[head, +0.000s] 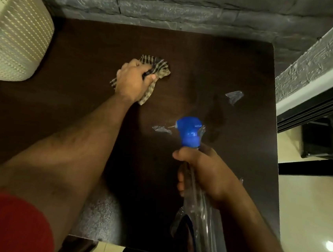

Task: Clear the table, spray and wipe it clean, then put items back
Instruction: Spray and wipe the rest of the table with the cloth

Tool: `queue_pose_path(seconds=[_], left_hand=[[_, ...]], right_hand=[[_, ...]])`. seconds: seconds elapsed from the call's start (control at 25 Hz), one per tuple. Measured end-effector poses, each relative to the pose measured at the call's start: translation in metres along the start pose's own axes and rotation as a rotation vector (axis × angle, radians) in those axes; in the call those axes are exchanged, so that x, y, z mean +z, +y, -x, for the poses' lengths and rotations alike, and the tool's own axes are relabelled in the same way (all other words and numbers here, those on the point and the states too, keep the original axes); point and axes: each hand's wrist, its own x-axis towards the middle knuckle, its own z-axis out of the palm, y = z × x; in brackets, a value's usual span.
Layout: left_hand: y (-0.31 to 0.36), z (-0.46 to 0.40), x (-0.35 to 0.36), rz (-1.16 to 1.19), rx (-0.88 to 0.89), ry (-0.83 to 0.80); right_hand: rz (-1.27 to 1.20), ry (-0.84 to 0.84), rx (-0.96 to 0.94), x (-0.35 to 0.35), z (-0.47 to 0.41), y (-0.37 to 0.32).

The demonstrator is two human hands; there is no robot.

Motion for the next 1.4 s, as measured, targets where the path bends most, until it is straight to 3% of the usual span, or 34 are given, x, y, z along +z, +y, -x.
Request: queue_pose_path(seconds=[0.48, 0.68, 0.8, 0.88, 0.92, 1.0, 1.08, 1.16, 1.28, 1.4], left_hand=[[0.005, 0.039, 0.002, 0.027, 0.056, 0.007], [0.021, 0.059, -0.002, 0.035, 0.038, -0.030], [0.034, 0.126, -0.007, 0.049, 0.323, -0.166], [-0.001, 0.171, -0.018, 0.032, 0.500, -0.202], [-0.022, 0.169, -0.026, 0.044, 0.450, -0.159], [-0.043, 0.129, -0.029, 0.031, 0.190, -0.042], [-0.016, 0.076, -0.020, -0.012, -0.011, -0.006], [0.039, 0.079, -0.007, -0.015, 0.055, -0.092], [0.051, 0.194, -0.005, 0.023, 0.423, -0.283], [-0.004, 0.202, -0.024, 0.005, 0.434, -0.160]], right_hand=[[0.095, -0.066, 0.058, 0.020, 0.020, 0.017], [0.065, -0.012, 0.053, 0.015, 0.027, 0.023], [0.017, 0.048, -0.003, 0.008, 0.023, 0.012], [0.002, 0.030, -0.032, 0.003, 0.022, 0.003], [-0.006, 0.024, -0.035, -0.001, 0.024, 0.000], [0.012, 0.006, -0.025, -0.003, 0.029, -0.001], [0.026, 0.019, -0.029, 0.000, 0.029, 0.002], [0.022, 0.044, -0.050, 0.002, 0.027, 0.006], [0.017, 0.006, -0.052, 0.002, 0.029, 0.006], [-0.023, -0.006, -0.021, -0.006, 0.033, 0.007]])
